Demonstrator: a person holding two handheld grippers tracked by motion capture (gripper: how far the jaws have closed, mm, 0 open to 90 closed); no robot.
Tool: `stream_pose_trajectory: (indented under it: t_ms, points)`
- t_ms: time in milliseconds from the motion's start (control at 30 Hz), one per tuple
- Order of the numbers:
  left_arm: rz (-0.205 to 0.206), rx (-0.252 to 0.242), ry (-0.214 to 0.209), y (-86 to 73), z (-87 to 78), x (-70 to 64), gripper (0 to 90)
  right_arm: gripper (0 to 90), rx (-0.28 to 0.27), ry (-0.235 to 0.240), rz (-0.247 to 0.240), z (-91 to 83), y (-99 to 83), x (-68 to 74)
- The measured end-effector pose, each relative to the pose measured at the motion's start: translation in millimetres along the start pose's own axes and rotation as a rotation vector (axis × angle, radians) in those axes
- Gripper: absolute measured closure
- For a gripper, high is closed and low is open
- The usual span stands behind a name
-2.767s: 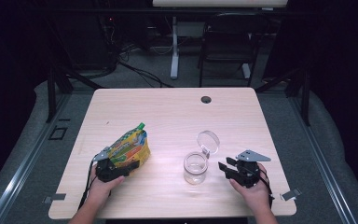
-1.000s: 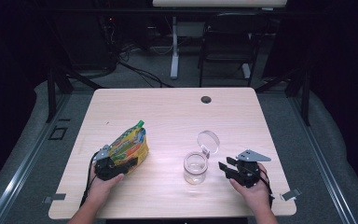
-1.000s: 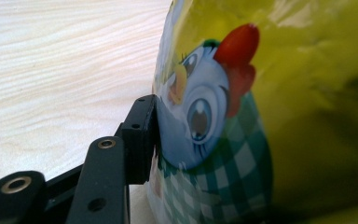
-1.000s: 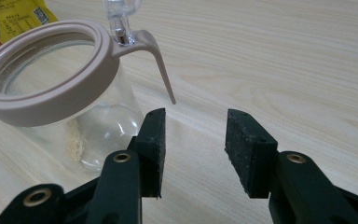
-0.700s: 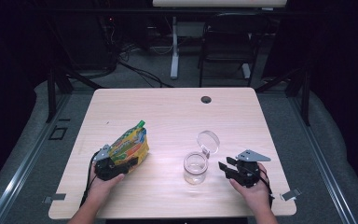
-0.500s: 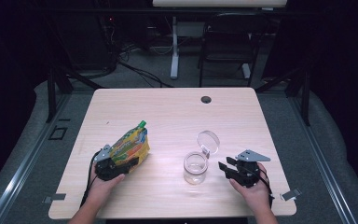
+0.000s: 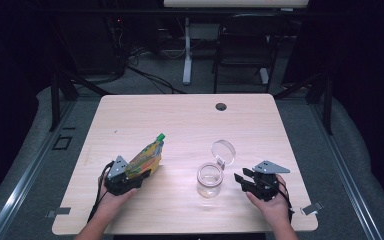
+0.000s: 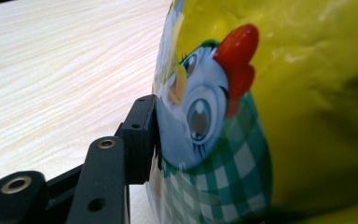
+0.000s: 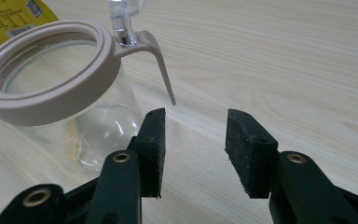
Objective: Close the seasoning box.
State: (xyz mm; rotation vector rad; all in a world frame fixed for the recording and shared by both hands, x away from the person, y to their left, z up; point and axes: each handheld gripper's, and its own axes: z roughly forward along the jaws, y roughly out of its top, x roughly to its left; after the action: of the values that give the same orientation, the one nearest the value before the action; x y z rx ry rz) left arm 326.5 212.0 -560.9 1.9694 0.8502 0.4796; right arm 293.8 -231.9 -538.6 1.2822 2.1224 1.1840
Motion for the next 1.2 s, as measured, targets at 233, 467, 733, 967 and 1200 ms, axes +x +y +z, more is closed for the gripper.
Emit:
stream_pose_trajectory:
  t_ms: [233, 467, 733, 967, 1200]
  points:
    - [0.075, 0.019, 0.044, 3.5, -0.4, -8.3, 53.4, 57.9, -0.001, 0.001, -0.003, -0.6, 0.0, -0.4]
    - [0.171, 0.035, 0.093, 7.5, -2.5, -16.7, 53.4, 57.8, -0.003, -0.001, -0.005, -2.2, 0.1, 0.4]
    - [0.253, 0.053, 0.132, 10.4, -2.4, -25.7, 53.4, 56.2, -0.030, -0.005, -0.044, -5.7, 1.1, 5.0]
    - [0.303, 0.062, 0.153, 12.3, -1.8, -32.0, 53.4, 52.2, -0.071, -0.045, -0.133, -10.1, 3.3, 10.9]
    - [0.340, 0.078, 0.153, 12.5, -0.3, -36.9, 53.5, 55.9, -0.069, -0.077, -0.155, -14.7, 4.9, 17.3]
